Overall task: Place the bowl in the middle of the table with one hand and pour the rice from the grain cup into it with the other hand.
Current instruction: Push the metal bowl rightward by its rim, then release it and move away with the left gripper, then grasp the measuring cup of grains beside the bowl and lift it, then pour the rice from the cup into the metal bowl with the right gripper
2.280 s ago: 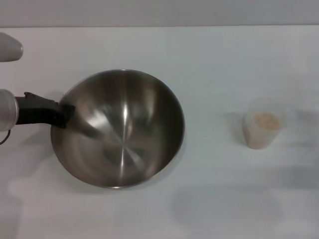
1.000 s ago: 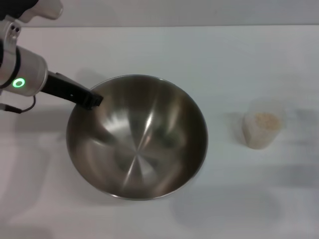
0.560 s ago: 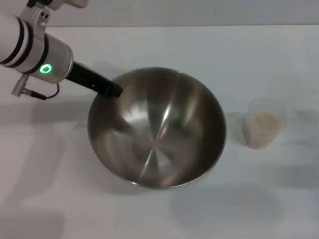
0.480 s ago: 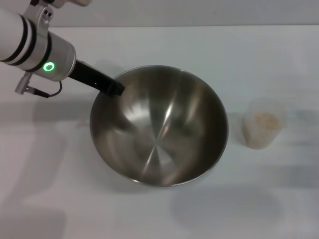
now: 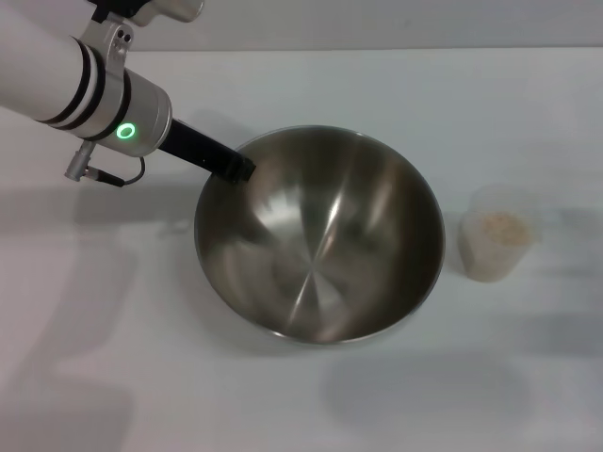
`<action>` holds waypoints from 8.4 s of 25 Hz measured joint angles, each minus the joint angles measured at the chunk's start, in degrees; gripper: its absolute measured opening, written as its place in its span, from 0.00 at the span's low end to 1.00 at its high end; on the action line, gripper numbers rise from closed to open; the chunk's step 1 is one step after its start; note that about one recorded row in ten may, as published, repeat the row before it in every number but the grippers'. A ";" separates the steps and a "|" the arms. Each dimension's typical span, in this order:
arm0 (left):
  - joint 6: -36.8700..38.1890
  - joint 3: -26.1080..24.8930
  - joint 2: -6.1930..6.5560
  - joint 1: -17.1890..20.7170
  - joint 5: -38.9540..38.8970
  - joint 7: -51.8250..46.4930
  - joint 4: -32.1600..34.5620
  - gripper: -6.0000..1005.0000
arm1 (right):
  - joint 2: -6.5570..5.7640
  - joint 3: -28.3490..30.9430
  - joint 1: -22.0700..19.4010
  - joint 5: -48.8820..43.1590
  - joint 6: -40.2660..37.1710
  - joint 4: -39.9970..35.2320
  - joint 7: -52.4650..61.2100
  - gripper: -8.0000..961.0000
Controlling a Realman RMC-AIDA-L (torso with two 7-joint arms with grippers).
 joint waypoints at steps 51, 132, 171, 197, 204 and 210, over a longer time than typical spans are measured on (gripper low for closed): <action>128.87 31.75 0.04 43.07 12.55 -6.05 2.45 0.83 | -0.06 -15.48 -8.97 -0.04 -11.41 -0.57 -0.69 0.87; 149.67 31.74 -0.25 37.74 12.48 -29.76 38.16 0.83 | -0.01 -23.96 -4.06 0.00 3.54 -0.08 -1.32 0.88; 149.83 31.80 -0.25 37.74 12.39 -29.23 39.59 0.83 | -0.05 -22.72 -4.50 0.45 -3.92 0.97 -1.38 0.02; 149.42 35.21 -0.52 37.74 12.40 -29.66 41.82 0.83 | 0.09 -27.71 10.29 -1.68 -11.51 10.41 -49.26 0.02; 148.84 35.52 -0.52 37.53 12.40 -29.67 41.85 0.83 | 0.26 -28.02 9.54 -7.89 -9.16 13.79 -77.81 0.02; 148.69 35.75 -0.52 37.61 12.40 -29.67 41.90 0.83 | 0.26 -28.40 9.51 -10.55 -8.07 14.78 -93.17 0.02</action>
